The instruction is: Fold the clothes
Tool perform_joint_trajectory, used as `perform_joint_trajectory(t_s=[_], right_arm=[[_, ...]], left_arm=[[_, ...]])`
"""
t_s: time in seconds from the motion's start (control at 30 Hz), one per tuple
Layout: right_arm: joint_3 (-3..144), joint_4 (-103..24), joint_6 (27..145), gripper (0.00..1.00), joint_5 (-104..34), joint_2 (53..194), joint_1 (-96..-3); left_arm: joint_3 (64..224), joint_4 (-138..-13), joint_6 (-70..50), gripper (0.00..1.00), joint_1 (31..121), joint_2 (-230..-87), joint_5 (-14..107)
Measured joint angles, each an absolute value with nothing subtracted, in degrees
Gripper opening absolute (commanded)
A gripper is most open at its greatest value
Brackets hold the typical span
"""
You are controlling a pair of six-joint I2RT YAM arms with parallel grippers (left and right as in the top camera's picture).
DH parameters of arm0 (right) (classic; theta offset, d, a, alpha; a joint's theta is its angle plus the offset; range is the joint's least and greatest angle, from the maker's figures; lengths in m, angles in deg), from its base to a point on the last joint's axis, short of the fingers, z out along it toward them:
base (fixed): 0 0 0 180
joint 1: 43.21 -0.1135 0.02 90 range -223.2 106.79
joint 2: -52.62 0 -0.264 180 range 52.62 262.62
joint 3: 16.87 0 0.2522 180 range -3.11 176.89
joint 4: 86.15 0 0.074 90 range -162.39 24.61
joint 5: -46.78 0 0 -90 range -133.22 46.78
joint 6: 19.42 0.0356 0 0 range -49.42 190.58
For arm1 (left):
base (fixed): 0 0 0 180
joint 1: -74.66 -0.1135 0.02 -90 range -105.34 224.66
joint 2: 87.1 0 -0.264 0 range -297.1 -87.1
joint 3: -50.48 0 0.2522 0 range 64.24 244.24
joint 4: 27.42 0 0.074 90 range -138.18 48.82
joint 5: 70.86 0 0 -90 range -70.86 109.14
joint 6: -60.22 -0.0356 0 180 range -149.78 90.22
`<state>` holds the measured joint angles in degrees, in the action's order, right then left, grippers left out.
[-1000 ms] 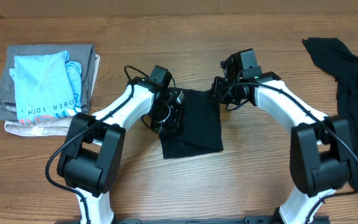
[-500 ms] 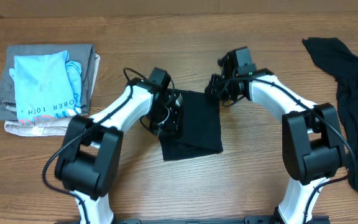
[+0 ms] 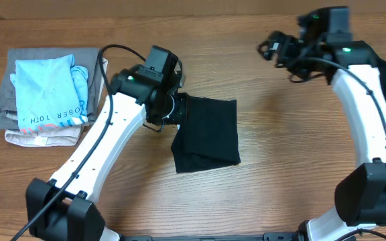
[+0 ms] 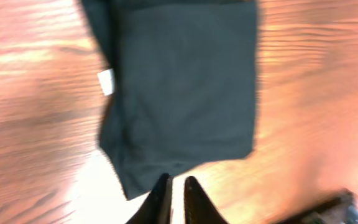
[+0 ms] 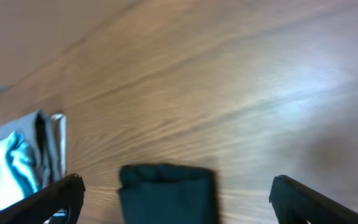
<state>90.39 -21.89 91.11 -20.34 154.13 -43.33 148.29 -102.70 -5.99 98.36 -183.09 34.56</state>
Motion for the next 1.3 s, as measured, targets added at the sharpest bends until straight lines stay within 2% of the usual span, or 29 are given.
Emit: perform_joint_trajectory(t_s=[0.07,0.1,0.13,0.17,0.4,0.7,0.97,1.3], right_arm=[[90.3,-20.82,91.11,1.0,-20.65,154.51,-41.47],[90.3,-20.71,91.11,1.0,-20.74,154.66,-40.86],[90.3,-20.71,91.11,1.0,-20.74,154.7,-40.48],[90.3,-20.73,91.09,1.0,-20.76,154.7,-40.18],[90.3,-20.73,91.11,1.0,-20.74,154.7,-39.85],[90.3,-20.71,91.11,1.0,-20.76,154.7,-39.85],[90.3,-20.71,91.13,1.0,-20.74,154.7,-39.85],[90.3,-20.71,91.11,1.0,-20.74,154.7,-39.85]], left_arm=[[147.13,-102.68,-4.46,0.28,99.3,-183.81,31.68],[146.59,-102.7,-3.65,0.36,99.87,-184.12,30.26],[146.09,-102.72,-2.97,0.47,100.53,-184.42,28.62],[145.69,-102.7,-1.94,0.54,101.27,-184.77,26.83],[143.22,-97.98,1.88,0.77,105.34,-189.36,19.5],[142.26,-94.96,2.03,0.77,105.4,-197.97,17.76],[142.22,-93.26,0.0,0.78,105.4,-198.52,17.8],[136.14,-83.92,-1.48,0.8,105.4,-198.52,18.08]])
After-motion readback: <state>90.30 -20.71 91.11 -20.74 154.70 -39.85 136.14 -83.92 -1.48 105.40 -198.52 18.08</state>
